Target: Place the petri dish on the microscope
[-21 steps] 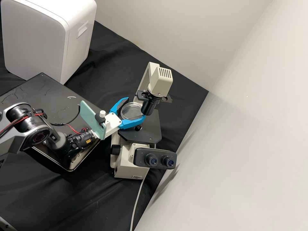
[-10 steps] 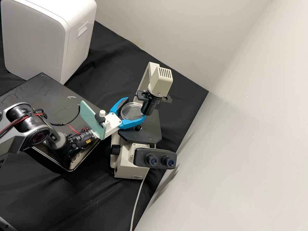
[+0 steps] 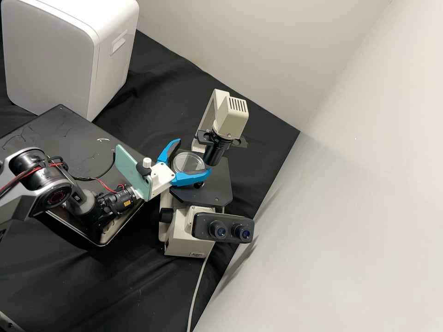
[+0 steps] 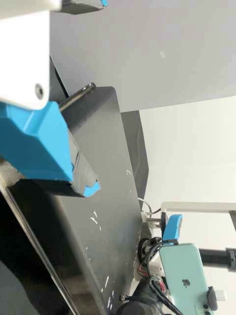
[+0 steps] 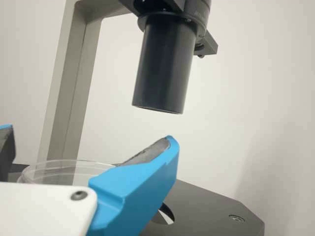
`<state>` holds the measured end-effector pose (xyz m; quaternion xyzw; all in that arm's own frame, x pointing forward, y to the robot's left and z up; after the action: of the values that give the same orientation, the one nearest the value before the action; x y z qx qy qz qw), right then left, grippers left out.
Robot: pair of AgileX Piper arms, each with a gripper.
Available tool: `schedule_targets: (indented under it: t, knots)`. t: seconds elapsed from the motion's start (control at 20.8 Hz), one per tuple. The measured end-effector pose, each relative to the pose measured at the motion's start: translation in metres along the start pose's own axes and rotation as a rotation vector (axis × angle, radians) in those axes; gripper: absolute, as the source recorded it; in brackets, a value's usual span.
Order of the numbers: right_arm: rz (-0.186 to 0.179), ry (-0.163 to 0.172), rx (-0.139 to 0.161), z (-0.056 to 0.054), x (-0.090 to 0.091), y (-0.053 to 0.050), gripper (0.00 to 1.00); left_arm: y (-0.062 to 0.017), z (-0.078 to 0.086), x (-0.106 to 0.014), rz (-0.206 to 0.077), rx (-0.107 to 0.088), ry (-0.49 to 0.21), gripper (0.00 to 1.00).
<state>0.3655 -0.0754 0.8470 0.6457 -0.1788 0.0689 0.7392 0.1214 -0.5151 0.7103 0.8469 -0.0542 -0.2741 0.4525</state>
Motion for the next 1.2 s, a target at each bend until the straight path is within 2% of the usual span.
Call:
schedule_targets:
  t: [0.72,0.91,1.11,1.2]
  knots:
    - [0.004,-0.010,0.002,0.000,-0.003,0.002,1.00,-0.0001,0.000,0.000,0.000,0.000,-0.002,1.00]
    - [0.002,-0.023,0.004,-0.001,-0.010,0.006,1.00,-0.0001,0.000,0.000,0.000,0.000,-0.002,1.00]
    - [-0.028,-0.041,0.006,-0.001,-0.023,0.009,1.00,-0.0001,0.000,0.000,0.000,0.000,-0.002,1.00]
    - [-0.032,-0.051,0.030,-0.001,-0.031,0.014,1.00,-0.0001,0.000,0.000,0.000,0.000,-0.002,1.00]
